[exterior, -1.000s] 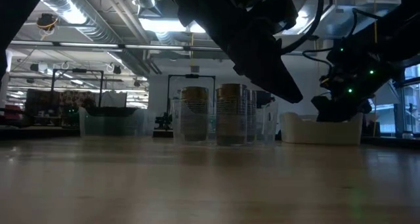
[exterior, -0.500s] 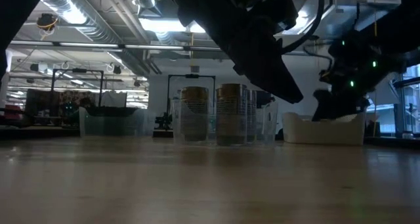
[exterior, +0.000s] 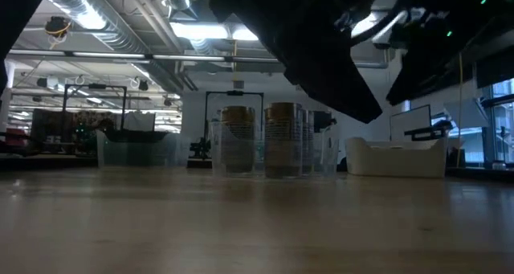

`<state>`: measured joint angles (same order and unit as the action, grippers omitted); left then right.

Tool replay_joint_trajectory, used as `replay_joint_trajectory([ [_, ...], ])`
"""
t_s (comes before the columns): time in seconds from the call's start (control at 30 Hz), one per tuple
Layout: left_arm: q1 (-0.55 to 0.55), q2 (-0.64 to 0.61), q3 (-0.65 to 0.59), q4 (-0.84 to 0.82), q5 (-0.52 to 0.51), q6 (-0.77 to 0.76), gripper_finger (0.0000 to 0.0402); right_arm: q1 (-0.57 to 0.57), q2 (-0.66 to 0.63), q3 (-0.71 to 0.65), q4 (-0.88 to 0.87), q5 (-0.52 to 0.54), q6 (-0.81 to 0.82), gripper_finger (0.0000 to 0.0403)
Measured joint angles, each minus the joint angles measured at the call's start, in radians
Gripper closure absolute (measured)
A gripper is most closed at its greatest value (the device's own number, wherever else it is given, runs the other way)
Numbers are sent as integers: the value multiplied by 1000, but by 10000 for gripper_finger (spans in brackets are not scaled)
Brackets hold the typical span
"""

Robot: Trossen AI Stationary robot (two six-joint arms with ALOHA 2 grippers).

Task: Sort spices by type
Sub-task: Put the brown seasoning bottle into the white bin

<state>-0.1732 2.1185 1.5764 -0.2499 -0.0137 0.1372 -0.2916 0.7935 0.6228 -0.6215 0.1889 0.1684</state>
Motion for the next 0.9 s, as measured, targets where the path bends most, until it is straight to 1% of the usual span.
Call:
replay_joint_trajectory([
  [0.13,-27,0,0,2,-17,-33,147,171,1,21,-37,-50,70,123],
  [0.33,-76,0,0,7,-37,-110,147,457,2,23,-42,-83,161,123],
  [0.5,-125,0,0,15,-113,-179,147,681,38,29,-28,-84,281,123],
  [0.67,-168,0,0,35,-175,-244,147,863,148,109,-80,-61,417,123],
  [0.9,-216,0,0,37,-285,-341,147,1038,354,328,-293,-60,590,123],
])
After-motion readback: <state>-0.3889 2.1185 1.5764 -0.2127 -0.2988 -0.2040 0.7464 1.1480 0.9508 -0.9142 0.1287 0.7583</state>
